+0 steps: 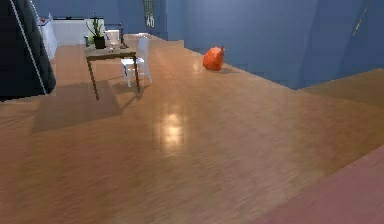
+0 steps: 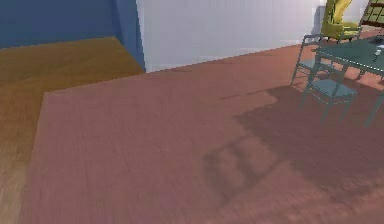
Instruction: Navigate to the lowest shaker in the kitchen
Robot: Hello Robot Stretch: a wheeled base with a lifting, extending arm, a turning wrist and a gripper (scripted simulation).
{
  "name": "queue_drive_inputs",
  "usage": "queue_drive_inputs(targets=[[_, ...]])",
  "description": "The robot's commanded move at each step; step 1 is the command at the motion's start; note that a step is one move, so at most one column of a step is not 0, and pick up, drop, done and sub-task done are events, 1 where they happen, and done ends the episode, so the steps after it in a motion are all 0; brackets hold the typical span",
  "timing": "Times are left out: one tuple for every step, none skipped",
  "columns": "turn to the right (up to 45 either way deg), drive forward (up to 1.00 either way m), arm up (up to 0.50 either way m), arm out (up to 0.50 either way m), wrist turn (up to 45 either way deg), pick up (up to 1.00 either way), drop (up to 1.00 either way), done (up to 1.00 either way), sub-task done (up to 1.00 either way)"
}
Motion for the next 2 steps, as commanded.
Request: queue_drive_inputs(targets=[[-3.0, 0.00, 0.00, 0.00, 0.0, 0.00, 0.00, 0.00, 0.00], [0.0, 1.00, 0.00, 0.00, 0.0, 0.00, 0.00, 0.00, 0.00]])
